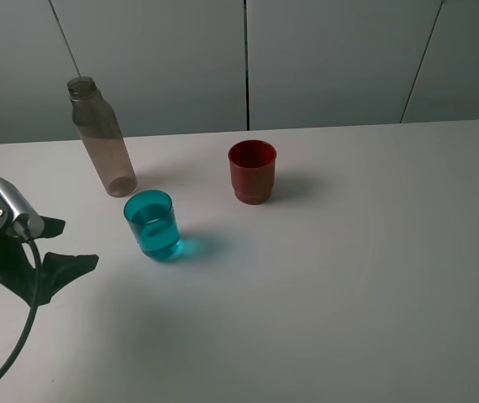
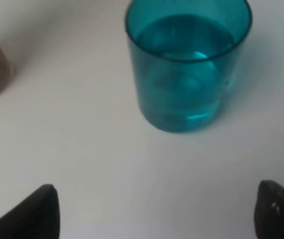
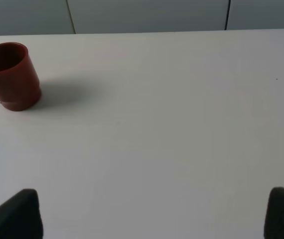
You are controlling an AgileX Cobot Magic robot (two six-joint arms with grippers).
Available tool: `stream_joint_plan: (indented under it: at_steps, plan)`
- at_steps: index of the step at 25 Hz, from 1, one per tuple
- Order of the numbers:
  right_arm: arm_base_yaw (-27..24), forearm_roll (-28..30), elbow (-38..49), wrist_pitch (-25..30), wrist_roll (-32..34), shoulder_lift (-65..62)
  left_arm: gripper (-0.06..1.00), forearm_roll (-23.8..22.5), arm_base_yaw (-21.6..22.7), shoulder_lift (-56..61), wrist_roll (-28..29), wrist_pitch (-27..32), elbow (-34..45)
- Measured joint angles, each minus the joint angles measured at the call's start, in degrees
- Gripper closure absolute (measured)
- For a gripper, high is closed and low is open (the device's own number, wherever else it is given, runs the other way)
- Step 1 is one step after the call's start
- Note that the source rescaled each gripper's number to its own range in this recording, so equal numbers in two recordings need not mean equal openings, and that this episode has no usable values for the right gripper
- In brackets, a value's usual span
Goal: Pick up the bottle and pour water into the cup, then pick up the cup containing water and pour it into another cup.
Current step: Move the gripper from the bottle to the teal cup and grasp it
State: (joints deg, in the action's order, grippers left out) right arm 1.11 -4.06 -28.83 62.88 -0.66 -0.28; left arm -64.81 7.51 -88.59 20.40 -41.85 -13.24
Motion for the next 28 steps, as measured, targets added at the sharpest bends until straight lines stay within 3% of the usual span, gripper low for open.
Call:
stream_joint_plan:
  at_steps: [5,11,28]
  plan:
    - [0.0,0.0,0.0,0.0,0.0,0.0,-0.06,-1.7,0.0,-5.74,-1.22,-1.7,-0.95]
    - [0.0,0.0,0.0,0.0,0.0,0.0,-0.06,-0.14,0.0,-6.26,-7.62,-2.34,-2.35]
    - [0.0,0.0,0.0,0.0,0.0,0.0,-0.06,-3.26,0.0,-18.43,-10.79,-9.96,-8.99]
